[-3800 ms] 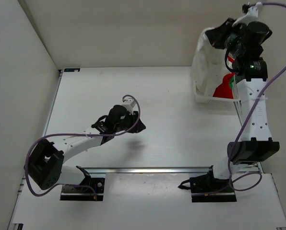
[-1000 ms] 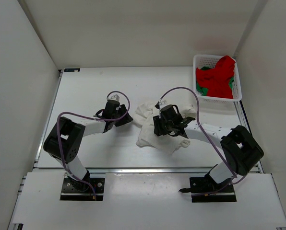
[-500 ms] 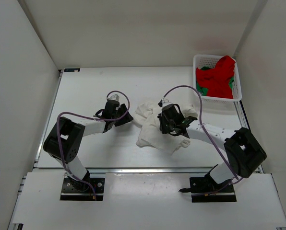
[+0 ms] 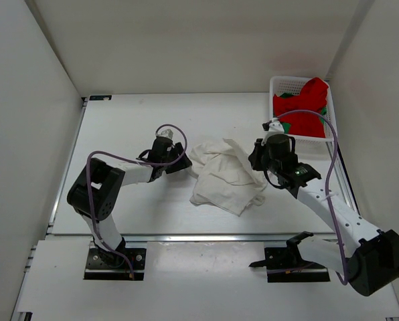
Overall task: Fold and stack the t-shirts
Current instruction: Flatten out the tshirt
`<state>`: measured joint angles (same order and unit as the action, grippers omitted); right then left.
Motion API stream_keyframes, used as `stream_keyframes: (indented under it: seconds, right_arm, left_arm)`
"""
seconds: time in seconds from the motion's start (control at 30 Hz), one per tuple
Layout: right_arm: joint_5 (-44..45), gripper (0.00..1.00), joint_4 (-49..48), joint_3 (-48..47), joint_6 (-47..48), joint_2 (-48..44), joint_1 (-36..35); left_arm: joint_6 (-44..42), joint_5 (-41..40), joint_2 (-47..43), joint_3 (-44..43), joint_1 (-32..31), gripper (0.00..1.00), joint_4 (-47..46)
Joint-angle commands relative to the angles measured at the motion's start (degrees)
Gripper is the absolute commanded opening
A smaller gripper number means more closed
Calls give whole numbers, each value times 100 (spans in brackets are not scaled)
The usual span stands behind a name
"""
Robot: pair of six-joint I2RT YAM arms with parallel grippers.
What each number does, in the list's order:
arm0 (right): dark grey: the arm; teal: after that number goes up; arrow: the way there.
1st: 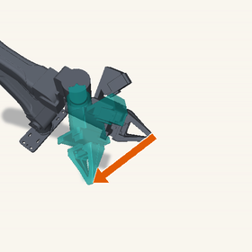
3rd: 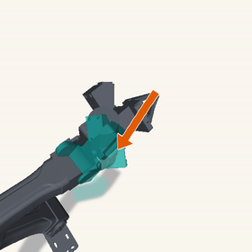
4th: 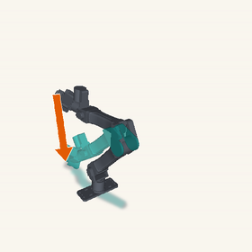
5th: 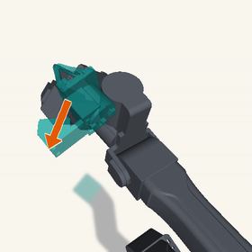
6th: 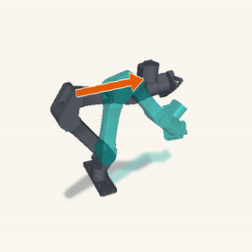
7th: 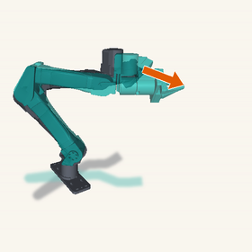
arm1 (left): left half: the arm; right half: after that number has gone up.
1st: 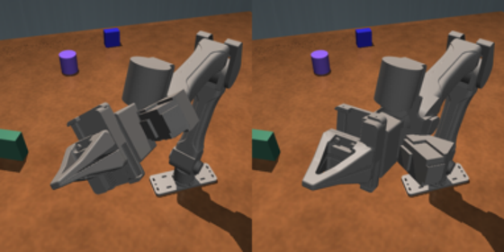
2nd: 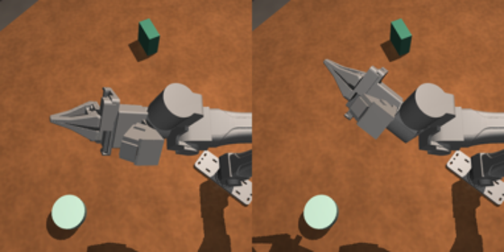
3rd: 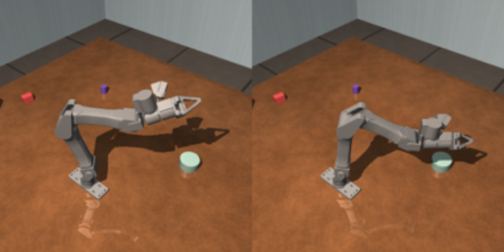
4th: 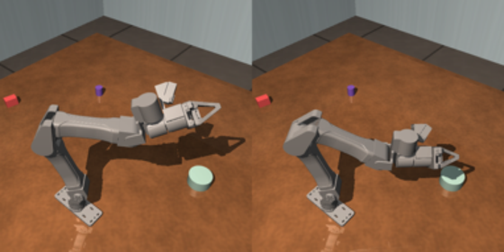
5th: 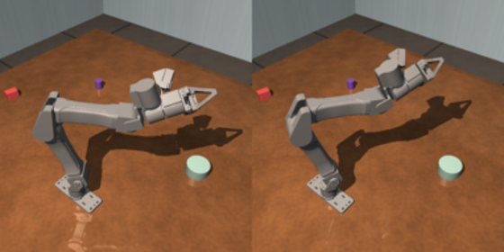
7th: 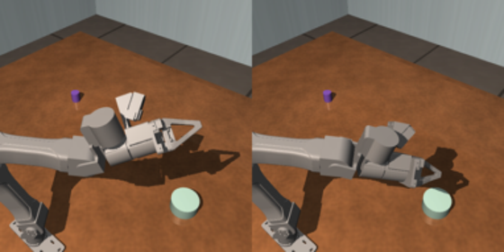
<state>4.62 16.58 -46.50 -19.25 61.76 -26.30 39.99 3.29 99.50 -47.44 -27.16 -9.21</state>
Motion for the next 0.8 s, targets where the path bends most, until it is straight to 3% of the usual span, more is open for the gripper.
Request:
stream_keyframes:
  seconds: [0.0, 0.03, 0.4, 0.5, 0.6, 0.63, 0.77]
  right_arm:
    - [-233, 0, 92, 167, 26, -67, 117]
    - [-225, 0, 109, 150, 9, -67, 117]
    - [-418, 0, -49, 62, 9, 73, 178]
    - [-743, 0, -242, -331, 69, 344, 388]
    - [-1156, 0, -130, -1806, 219, 1161, 670]
    - [-1148, 0, 72, -2732, 437, 1598, 662]
    - [-858, 0, 1721, -6716, 1089, 3338, 767]
  left_arm:
    - [-44, 67, -45, -196, -123, 66, -72]
    - [-35, 58, -28, -265, -123, 66, -63]
    - [-17, 14, -150, -406, -167, 3, 7]
    - [-104, -31, -343, -660, -27, 0, 322]
    - [-158, 215, -274, -2062, 333, 0, 1050]
    - [-141, 373, -239, -2398, 551, 0, 1253]
    - [-307, 356, 25, -5135, 1228, 0, 2640]
